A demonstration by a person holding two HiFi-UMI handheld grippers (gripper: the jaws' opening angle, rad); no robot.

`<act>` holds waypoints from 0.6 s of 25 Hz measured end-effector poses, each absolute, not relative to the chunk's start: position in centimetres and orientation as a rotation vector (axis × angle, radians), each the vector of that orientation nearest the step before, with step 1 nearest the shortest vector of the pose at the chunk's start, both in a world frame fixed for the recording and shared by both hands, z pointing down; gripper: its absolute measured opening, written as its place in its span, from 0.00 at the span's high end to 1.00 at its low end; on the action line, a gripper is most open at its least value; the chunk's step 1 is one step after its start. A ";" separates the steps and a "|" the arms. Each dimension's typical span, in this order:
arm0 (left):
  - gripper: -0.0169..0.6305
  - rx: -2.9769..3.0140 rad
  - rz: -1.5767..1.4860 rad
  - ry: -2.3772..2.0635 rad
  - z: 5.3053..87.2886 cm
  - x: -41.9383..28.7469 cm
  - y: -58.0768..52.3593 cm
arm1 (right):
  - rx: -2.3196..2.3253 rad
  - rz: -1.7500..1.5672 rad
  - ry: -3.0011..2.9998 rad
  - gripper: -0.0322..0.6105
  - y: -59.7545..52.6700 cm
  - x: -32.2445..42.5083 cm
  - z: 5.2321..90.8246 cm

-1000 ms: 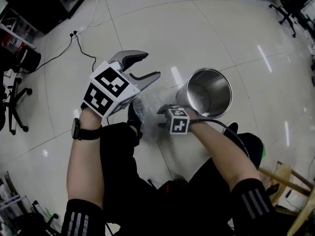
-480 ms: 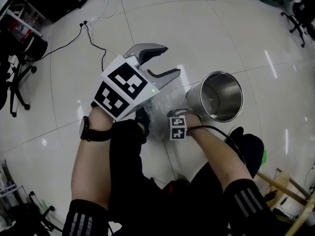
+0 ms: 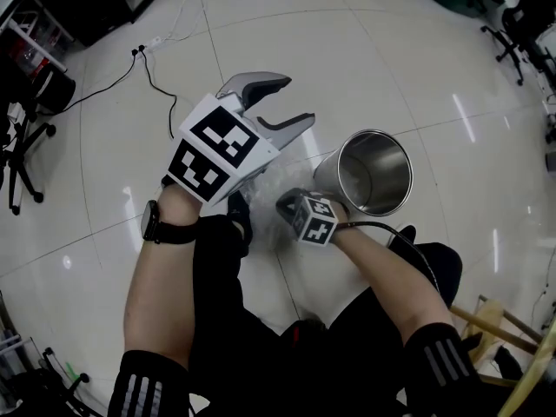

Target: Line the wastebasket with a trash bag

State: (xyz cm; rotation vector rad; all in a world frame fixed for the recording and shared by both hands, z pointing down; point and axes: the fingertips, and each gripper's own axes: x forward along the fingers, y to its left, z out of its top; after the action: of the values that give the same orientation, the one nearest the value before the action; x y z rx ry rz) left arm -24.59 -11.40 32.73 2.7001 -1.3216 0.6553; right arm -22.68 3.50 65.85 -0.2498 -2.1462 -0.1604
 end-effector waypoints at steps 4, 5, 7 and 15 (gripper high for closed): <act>0.60 2.720 0.618 -1.362 31.9 -24.1 -11.8 | -0.127 -0.153 -2.291 0.94 1.2 -22.9 58.9; 0.60 2.722 0.617 -1.367 31.8 -24.0 -11.9 | -0.089 -0.153 -2.317 0.94 0.4 -22.6 57.4; 0.60 2.727 0.618 -1.373 31.7 -23.8 -12.0 | -0.008 -0.158 -2.359 0.94 -1.4 -21.8 54.7; 0.60 2.745 0.580 -1.362 31.1 -23.3 -12.4 | 0.319 -0.159 -2.539 0.94 -8.5 -16.6 43.2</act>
State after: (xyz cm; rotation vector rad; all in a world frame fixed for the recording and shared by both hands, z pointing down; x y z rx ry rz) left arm -23.31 -12.39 31.13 2.7449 -1.3620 0.5801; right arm -16.55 -8.48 43.16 0.3192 -2.5394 -0.1594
